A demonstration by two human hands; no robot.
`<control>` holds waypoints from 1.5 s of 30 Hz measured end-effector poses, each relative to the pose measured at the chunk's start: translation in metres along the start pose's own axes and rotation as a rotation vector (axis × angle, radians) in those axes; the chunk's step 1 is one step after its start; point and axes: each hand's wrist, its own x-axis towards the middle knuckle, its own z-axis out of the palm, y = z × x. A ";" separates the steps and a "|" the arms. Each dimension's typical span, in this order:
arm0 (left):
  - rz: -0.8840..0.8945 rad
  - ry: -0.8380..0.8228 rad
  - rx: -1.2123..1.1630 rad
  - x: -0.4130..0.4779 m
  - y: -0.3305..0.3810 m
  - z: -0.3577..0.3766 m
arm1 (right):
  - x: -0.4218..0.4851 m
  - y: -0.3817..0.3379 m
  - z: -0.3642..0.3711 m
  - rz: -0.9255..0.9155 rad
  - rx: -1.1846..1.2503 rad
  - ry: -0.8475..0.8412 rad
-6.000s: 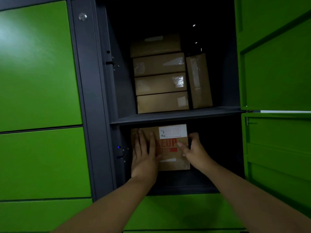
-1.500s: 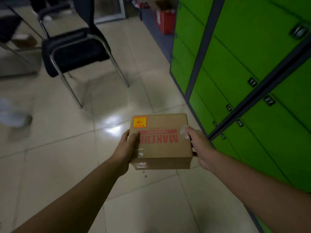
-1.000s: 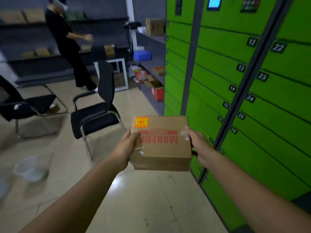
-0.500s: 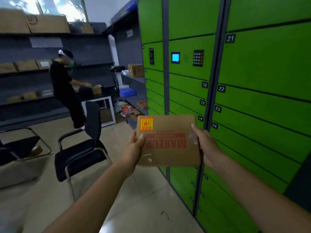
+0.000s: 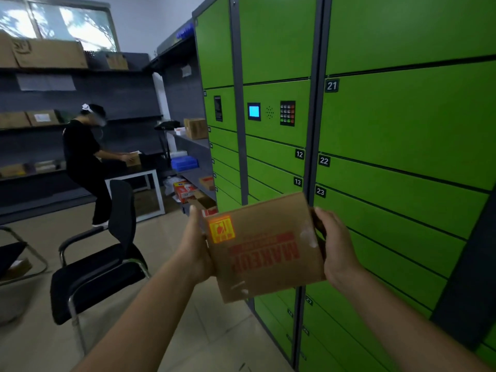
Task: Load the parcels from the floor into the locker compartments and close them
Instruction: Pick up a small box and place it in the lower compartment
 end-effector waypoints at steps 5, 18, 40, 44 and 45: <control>-0.069 -0.034 0.172 -0.002 0.008 0.018 | 0.008 -0.004 -0.015 0.075 0.040 0.026; 0.274 -0.225 0.444 -0.026 -0.006 0.049 | 0.008 -0.035 -0.038 0.157 -0.178 -0.023; 0.404 -0.426 0.462 -0.049 -0.016 0.072 | -0.030 -0.068 -0.076 0.020 0.021 -0.001; 0.502 -0.430 0.526 -0.045 -0.018 0.103 | -0.049 -0.093 -0.094 -0.104 0.019 0.051; 0.545 -0.420 0.528 -0.044 -0.017 0.115 | -0.053 -0.102 -0.101 -0.131 0.007 0.071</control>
